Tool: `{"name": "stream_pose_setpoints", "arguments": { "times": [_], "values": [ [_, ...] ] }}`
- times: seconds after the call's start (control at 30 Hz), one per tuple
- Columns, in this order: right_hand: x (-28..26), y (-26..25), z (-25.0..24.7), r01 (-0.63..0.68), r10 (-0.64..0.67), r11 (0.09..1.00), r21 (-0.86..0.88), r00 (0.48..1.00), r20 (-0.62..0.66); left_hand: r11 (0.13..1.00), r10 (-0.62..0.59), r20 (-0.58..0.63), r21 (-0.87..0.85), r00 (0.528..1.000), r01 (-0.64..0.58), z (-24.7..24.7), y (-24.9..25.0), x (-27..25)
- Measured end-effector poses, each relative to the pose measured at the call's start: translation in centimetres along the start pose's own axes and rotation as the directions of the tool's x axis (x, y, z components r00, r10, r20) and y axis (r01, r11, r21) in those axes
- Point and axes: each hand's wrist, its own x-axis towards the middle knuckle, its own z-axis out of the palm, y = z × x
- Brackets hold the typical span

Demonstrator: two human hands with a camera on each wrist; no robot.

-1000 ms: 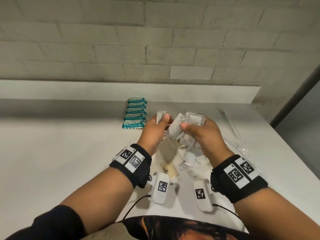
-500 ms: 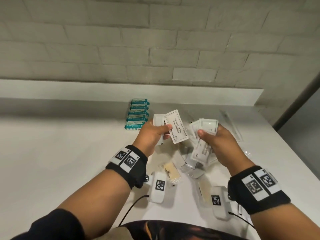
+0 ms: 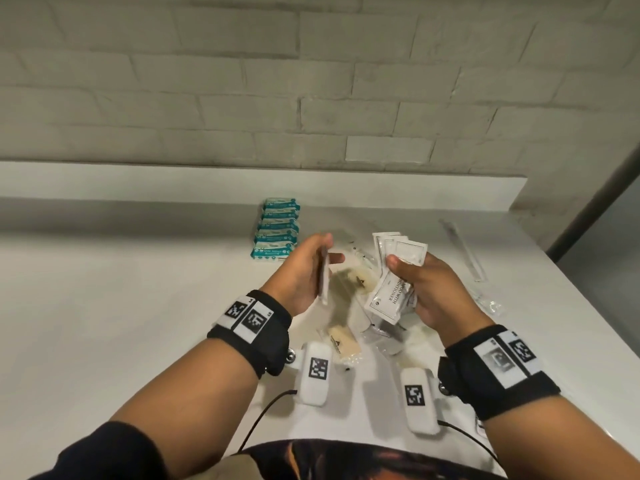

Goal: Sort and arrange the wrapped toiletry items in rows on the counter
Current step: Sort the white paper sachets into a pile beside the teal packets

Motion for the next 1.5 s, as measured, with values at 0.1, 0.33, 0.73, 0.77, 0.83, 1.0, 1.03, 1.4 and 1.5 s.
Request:
{"name": "stream_pose_setpoints", "arguments": {
  "times": [0.1,0.33,0.73,0.77,0.83,1.0,1.03,1.4,1.5],
  "values": [
    [0.2,0.1,-0.4,0.007,-0.007,0.997,0.079,1.0,-0.005,0.999,0.037,0.066,-0.015,0.997,-0.036,0.1,-0.7,0.1],
    [0.3,0.6,-1.0,-0.017,0.014,0.995,0.098,0.999,0.033,0.993,0.116,0.026,0.001,0.993,-0.116,0.4,-1.4,0.1],
    [-1.2,-4.1,0.0,0.099,-0.007,0.958,-0.27,0.946,0.325,0.641,0.062,0.343,0.706,0.937,-0.301,0.6,0.5,-0.8],
    [-1.3,-4.3,0.3,0.092,0.024,0.949,-0.302,0.932,0.361,0.719,0.067,0.364,0.628,0.929,-0.298,0.9,1.0,-0.8],
    [-1.2,-4.0,1.0,0.083,0.014,0.962,-0.259,0.936,0.351,0.87,0.134,0.341,0.408,0.93,-0.275,1.0,1.8,-0.5],
    [-0.5,-1.1,1.3,0.038,-0.048,0.99,0.133,0.996,0.079,0.981,0.172,0.32,-0.144,0.932,-0.132,0.5,0.5,-0.5],
    [-0.6,-0.5,1.4,0.03,-0.041,0.991,0.127,0.996,0.082,0.983,0.166,0.309,-0.133,0.936,-0.13,0.8,-0.2,-0.5],
    [0.3,-1.8,0.8,0.114,-0.048,0.979,-0.171,0.936,0.35,0.908,0.208,0.142,0.34,0.968,-0.245,0.3,0.8,0.0],
    [0.8,-1.2,2.1,0.045,-0.025,0.996,-0.082,0.972,0.233,0.971,0.181,0.15,0.129,0.972,-0.2,1.1,0.2,0.1]
  ]
}}
